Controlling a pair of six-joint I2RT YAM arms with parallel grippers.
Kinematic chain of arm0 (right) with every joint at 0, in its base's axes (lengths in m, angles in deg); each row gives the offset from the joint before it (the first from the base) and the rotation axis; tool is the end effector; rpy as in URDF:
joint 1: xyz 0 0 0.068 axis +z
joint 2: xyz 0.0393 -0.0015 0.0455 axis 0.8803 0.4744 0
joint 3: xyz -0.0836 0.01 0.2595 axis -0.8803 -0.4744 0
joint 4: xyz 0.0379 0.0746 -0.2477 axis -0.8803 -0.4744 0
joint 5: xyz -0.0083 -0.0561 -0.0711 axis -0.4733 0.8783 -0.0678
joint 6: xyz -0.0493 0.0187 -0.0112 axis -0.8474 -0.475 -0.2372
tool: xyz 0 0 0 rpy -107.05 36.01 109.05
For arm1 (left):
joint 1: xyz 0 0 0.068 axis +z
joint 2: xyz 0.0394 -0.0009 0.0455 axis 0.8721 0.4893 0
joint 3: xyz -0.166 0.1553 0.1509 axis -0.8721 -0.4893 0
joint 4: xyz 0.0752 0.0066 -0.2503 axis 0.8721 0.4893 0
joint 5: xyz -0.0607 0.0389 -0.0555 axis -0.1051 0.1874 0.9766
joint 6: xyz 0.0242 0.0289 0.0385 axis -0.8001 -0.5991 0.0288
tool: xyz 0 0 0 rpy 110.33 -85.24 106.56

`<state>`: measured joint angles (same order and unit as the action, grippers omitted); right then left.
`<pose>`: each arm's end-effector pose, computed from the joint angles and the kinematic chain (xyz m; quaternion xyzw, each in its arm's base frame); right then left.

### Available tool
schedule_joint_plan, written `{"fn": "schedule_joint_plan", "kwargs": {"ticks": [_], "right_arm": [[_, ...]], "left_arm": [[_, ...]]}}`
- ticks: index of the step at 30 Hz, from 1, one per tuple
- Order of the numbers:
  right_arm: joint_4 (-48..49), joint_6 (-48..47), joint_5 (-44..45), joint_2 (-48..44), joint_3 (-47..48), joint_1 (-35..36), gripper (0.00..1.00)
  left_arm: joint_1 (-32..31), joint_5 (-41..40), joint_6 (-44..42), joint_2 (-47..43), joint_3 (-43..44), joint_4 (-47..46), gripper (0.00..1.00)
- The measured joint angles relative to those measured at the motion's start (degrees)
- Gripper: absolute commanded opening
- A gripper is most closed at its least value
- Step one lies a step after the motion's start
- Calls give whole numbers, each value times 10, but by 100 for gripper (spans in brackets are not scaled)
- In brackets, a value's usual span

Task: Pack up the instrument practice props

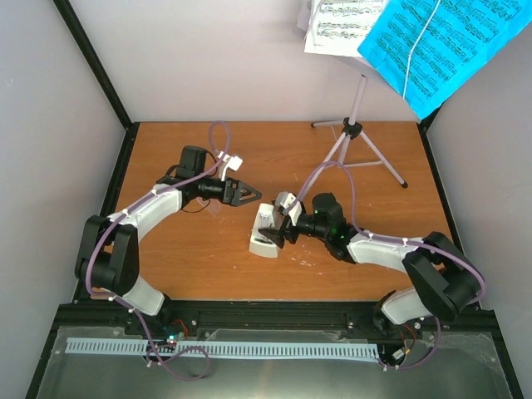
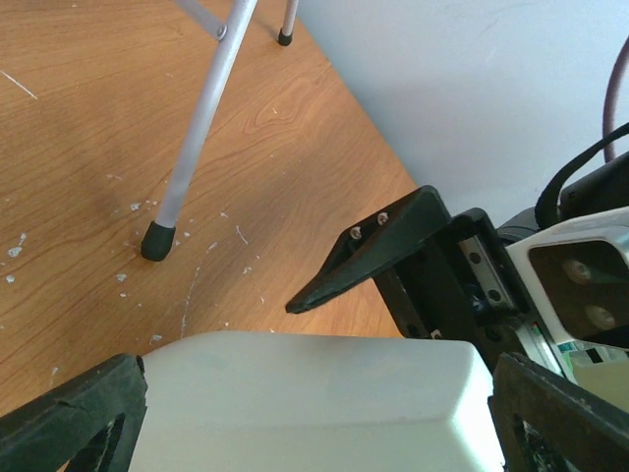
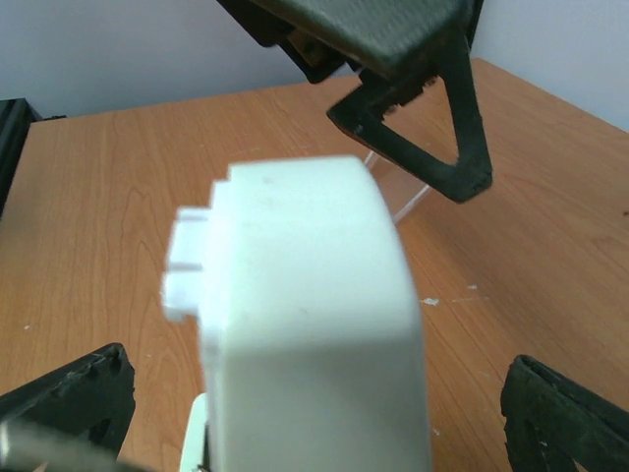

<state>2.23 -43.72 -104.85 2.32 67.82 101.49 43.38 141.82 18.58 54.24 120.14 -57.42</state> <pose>0.2100 0.1971 0.1955 -0.4647 0.6500 0.3373 0.4978 0.2993 -0.1254 0.2394 0.2385 0.7875 -0.5256 0.2163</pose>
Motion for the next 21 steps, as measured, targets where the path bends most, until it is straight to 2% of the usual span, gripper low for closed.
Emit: {"fn": "schedule_joint_plan", "kwargs": {"ticks": [6,21], "right_arm": [[26,10,23,20,-9,0,93],[73,30,14,29,-31,1,80]], "left_arm": [[0,1,-9,0,0,0,91],[-6,16,-31,0,0,2,86]]}}
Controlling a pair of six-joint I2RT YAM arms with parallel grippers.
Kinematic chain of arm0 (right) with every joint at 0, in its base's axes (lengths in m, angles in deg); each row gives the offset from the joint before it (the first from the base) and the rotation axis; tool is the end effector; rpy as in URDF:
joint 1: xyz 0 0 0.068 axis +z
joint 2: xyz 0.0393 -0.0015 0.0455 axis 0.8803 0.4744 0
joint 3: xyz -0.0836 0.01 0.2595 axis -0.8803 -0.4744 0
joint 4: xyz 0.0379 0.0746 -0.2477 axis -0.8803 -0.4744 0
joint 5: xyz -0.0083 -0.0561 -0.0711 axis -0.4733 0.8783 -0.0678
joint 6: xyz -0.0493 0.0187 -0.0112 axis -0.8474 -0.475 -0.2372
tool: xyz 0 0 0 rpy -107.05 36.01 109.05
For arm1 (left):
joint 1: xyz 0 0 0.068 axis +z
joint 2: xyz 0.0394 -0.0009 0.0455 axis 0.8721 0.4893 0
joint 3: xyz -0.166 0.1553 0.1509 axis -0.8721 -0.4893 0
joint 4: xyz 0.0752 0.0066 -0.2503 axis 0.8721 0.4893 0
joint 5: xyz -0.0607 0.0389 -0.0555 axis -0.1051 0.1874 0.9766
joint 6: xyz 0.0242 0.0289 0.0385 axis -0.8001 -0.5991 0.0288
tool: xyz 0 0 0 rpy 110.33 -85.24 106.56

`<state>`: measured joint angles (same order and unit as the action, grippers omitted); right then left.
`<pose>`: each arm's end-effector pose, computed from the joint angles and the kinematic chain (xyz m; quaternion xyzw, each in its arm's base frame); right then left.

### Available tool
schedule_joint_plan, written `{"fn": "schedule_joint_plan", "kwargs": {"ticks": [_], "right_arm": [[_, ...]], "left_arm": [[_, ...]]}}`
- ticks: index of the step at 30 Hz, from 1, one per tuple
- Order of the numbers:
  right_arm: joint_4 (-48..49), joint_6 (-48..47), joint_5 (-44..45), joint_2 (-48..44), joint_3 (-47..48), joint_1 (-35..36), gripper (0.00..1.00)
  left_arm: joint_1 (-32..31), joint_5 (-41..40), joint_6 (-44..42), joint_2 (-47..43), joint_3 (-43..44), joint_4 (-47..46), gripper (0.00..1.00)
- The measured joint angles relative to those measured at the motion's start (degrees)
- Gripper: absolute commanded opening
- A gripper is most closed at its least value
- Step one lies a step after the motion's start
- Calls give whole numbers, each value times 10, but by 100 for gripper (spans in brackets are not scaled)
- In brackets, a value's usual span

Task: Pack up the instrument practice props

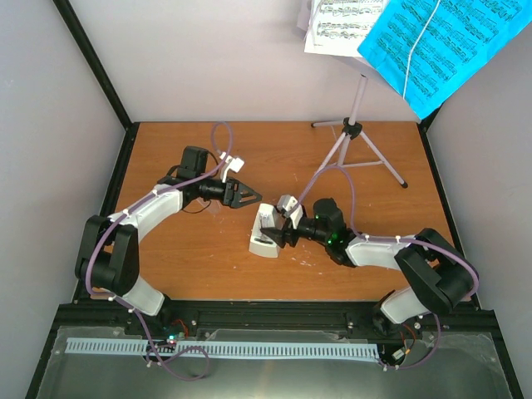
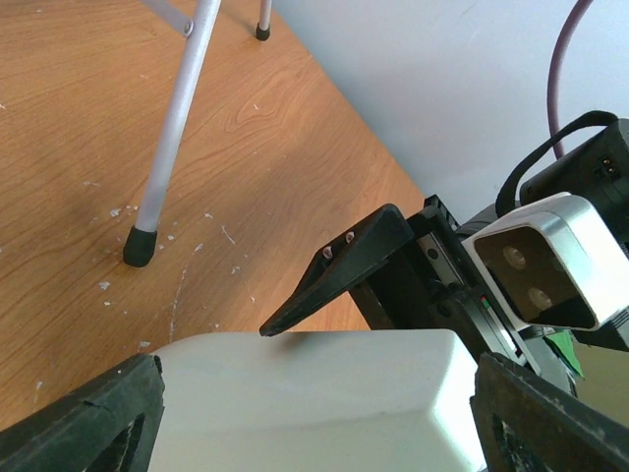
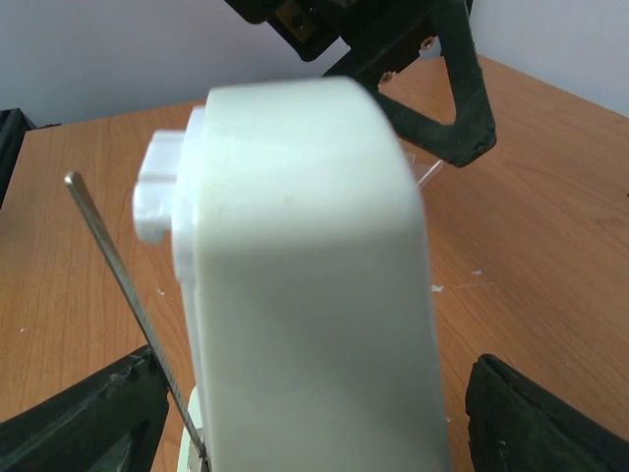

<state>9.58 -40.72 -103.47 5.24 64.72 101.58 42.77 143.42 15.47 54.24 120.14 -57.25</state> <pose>0.2087 0.1956 0.1785 -0.4421 0.6595 0.3430 0.5020 0.2970 -0.1288 0.2398 0.2674 0.7730 -0.5310 0.2213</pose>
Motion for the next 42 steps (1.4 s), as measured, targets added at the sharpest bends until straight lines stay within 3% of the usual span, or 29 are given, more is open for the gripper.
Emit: {"fn": "schedule_joint_plan", "kwargs": {"ticks": [14,29,42], "right_arm": [[52,29,12,-11,-51,0,69],[58,59,24,-12,-54,0,66],[2,84,54,-15,-23,0,67]], "left_arm": [[-11,10,-19,0,0,8,80],[-39,9,-37,1,0,24,72],[-43,4,-40,1,2,28,68]]}}
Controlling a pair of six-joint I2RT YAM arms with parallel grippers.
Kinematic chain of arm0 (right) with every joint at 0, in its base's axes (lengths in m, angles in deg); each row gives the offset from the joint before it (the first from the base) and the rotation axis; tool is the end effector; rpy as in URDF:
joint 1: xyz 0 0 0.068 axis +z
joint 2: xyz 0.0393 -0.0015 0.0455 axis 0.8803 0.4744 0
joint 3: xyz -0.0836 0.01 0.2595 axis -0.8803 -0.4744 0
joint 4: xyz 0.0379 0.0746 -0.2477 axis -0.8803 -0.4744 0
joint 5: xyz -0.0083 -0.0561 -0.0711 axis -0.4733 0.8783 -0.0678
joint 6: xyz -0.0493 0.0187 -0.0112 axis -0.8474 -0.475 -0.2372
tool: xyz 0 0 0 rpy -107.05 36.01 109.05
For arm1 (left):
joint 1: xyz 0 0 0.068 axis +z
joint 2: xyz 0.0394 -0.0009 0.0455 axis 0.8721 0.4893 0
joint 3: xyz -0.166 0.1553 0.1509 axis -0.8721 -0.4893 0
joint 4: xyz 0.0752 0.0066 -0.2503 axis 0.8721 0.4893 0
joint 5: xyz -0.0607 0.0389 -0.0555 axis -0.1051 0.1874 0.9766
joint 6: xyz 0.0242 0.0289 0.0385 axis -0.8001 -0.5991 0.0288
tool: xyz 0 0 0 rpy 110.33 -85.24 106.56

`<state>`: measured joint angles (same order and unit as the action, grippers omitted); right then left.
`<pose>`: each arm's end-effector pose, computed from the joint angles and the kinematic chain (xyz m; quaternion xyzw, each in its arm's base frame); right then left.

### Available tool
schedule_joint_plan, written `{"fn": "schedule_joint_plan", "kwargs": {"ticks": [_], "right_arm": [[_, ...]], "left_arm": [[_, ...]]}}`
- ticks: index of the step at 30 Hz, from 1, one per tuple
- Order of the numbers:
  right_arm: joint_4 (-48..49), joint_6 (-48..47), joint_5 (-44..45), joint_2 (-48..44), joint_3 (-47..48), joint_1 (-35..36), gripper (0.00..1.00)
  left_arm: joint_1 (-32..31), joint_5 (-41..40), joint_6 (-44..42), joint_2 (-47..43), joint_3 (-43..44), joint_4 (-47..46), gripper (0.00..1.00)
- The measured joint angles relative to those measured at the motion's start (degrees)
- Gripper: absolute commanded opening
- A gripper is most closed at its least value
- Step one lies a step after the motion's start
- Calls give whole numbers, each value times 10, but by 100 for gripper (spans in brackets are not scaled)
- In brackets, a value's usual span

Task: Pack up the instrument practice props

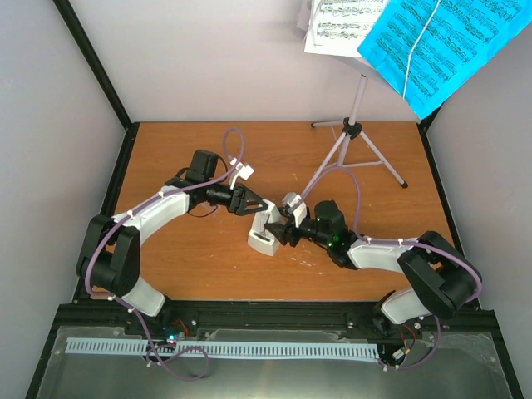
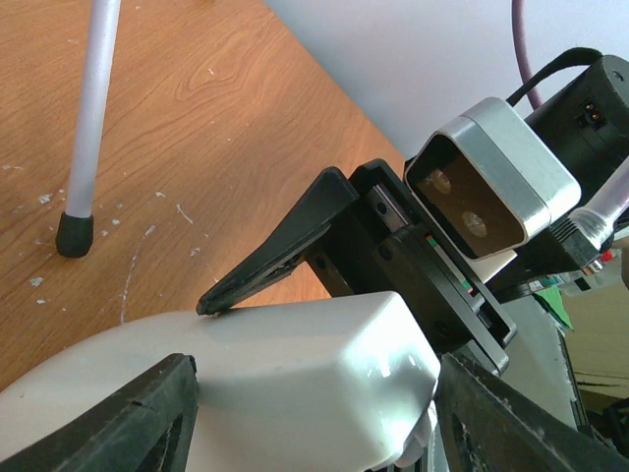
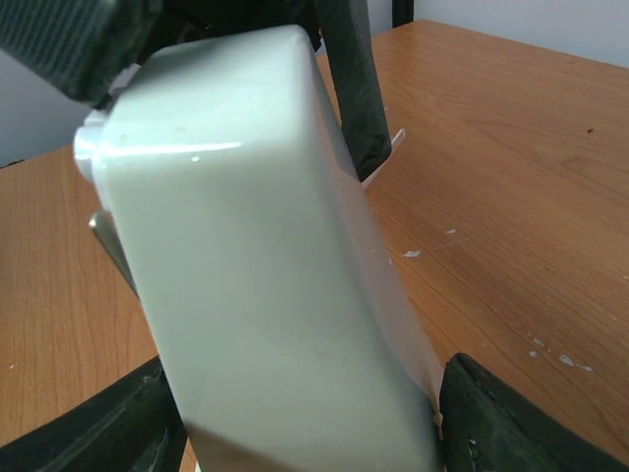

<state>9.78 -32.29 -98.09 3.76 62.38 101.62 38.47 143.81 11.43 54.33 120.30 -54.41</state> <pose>0.2041 0.1880 0.1734 -0.3699 0.7102 0.3457 0.4892 0.2839 -0.1498 0.2372 0.3137 0.7593 -0.5342 0.1991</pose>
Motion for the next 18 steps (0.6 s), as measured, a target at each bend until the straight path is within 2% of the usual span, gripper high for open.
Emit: {"fn": "schedule_joint_plan", "kwargs": {"ticks": [18], "right_arm": [[-70,24,27,1,41,1,68]], "left_arm": [[-1,-10,-5,-2,1,0,67]]}}
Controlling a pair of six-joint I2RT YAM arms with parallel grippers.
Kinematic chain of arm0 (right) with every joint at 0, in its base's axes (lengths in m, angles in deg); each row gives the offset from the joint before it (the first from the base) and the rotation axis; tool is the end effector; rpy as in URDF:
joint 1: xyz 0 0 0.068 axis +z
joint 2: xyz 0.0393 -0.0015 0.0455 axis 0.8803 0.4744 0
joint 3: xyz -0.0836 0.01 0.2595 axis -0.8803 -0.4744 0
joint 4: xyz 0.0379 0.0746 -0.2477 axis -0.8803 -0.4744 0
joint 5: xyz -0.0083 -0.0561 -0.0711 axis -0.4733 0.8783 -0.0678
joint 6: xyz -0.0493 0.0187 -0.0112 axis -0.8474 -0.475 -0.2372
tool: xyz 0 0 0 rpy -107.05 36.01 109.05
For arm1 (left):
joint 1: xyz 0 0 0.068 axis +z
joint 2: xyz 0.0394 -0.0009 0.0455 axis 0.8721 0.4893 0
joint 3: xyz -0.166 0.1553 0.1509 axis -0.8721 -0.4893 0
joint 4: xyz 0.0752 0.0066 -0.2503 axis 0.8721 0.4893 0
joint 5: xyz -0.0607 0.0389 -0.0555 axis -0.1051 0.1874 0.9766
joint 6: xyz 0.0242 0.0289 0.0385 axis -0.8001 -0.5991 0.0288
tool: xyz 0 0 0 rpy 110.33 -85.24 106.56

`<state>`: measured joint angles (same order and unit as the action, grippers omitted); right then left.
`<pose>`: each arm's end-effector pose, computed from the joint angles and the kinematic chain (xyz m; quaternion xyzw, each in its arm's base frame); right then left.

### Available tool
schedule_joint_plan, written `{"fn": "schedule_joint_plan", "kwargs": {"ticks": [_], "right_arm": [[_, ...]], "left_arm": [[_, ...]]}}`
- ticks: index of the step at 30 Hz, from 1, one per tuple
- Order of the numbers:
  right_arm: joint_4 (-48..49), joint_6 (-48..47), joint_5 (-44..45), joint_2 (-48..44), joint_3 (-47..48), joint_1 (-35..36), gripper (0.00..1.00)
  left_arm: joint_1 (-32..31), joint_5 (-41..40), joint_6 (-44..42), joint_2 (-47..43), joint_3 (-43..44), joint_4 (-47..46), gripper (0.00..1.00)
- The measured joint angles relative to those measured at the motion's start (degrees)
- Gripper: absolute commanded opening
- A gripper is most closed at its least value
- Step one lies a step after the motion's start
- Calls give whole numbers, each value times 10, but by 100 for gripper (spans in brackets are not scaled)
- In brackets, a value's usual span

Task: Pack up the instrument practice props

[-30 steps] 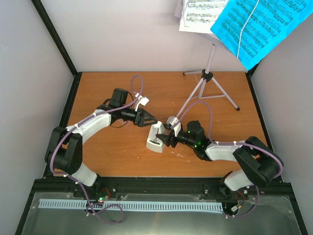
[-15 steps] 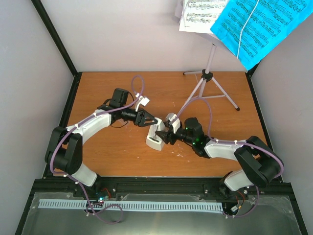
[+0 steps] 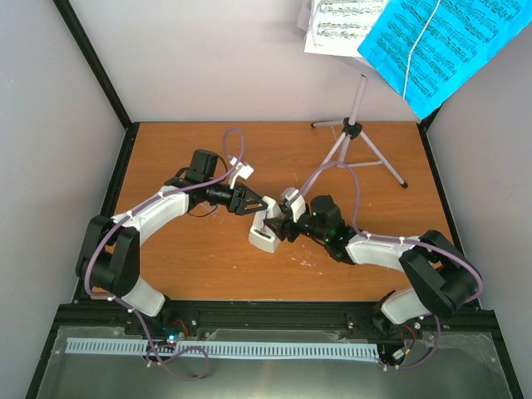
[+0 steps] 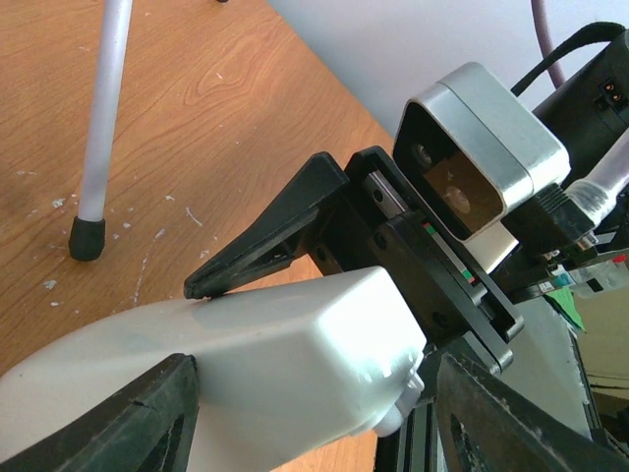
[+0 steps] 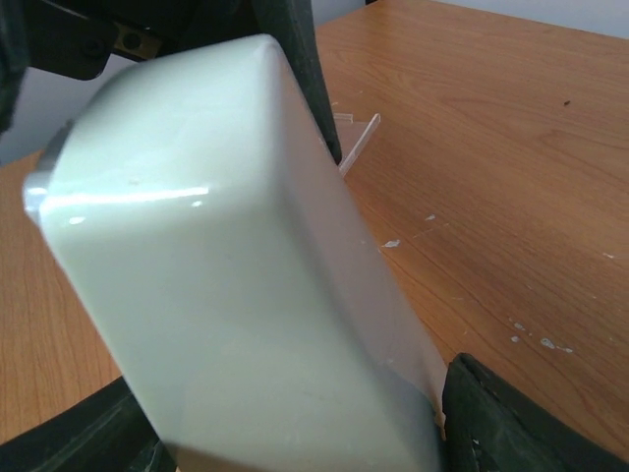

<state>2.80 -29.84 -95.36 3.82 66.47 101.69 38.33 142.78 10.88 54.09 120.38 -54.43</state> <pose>0.2129 0.1938 0.1815 -0.3444 0.7403 0.3343 0.4707 0.2837 -0.1502 0.2385 0.3174 0.7609 -0.5268 0.2066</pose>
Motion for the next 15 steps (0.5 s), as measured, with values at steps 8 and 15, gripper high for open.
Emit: {"fn": "schedule_joint_plan", "kwargs": {"ticks": [8,15], "right_arm": [[-21,14,10,1,13,0,72],[-25,23,13,3,25,0,92]], "left_arm": [[0,-1,-1,-3,0,0,67],[-5,-11,-2,-16,0,4,84]]}}
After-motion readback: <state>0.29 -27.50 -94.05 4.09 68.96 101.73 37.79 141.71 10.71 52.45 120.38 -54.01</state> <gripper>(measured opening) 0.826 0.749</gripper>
